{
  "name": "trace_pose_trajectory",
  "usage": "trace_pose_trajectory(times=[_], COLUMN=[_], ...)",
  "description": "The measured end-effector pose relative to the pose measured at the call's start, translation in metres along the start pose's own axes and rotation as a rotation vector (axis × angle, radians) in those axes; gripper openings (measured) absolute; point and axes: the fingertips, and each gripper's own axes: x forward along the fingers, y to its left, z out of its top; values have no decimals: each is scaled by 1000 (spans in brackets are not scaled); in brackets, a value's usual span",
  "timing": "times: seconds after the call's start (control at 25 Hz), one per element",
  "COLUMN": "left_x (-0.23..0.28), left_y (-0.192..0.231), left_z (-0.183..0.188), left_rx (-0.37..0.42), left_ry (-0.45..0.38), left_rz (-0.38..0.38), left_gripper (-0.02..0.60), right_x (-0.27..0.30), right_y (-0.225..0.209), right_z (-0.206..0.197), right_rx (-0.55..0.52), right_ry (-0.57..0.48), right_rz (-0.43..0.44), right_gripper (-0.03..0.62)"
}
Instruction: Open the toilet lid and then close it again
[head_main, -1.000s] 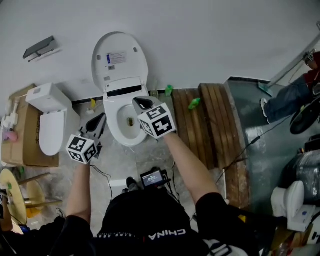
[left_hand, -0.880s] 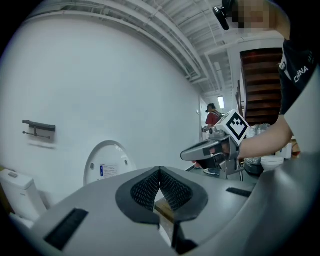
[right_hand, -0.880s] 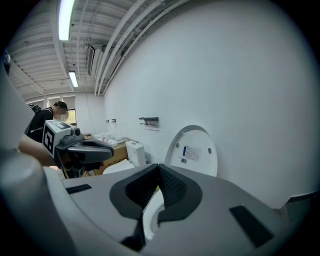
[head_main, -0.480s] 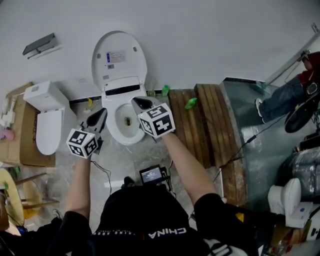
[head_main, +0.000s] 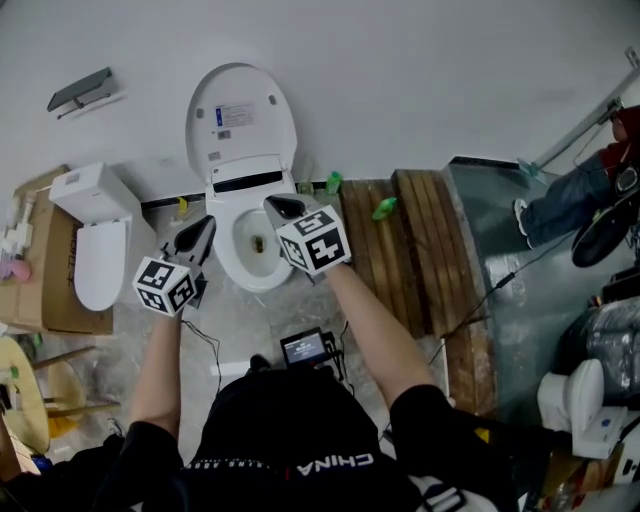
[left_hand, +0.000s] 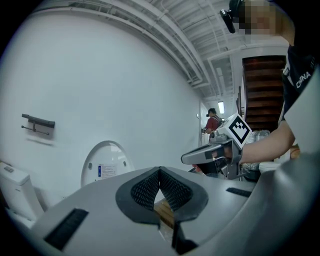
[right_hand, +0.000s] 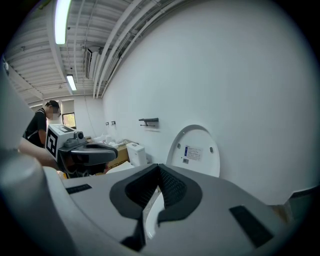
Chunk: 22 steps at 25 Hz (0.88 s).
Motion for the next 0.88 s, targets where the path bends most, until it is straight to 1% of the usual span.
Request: trace_pose_trajectory(times=[0.24,0.44,0.68,0.88], left_x=[-1,8,34,61], left_y=[2,2,-3,-5], left_z=[7,6,4,5], left_rx=[-45,-53,-54,-56], left_ry=[-46,-37,-21,-11], left_rz=[-20,-10,22,58], left_gripper=[8,9,9,9], right_x=[3,3,-2,1], right_y=[-2,-11,-42,-79], right_z=[1,0,0,0], right_rx=[-6,-11,0,53], right_ry=[1,4,-13,-53], right_rz=[13,29,58,90], right_gripper=[14,14,14,14])
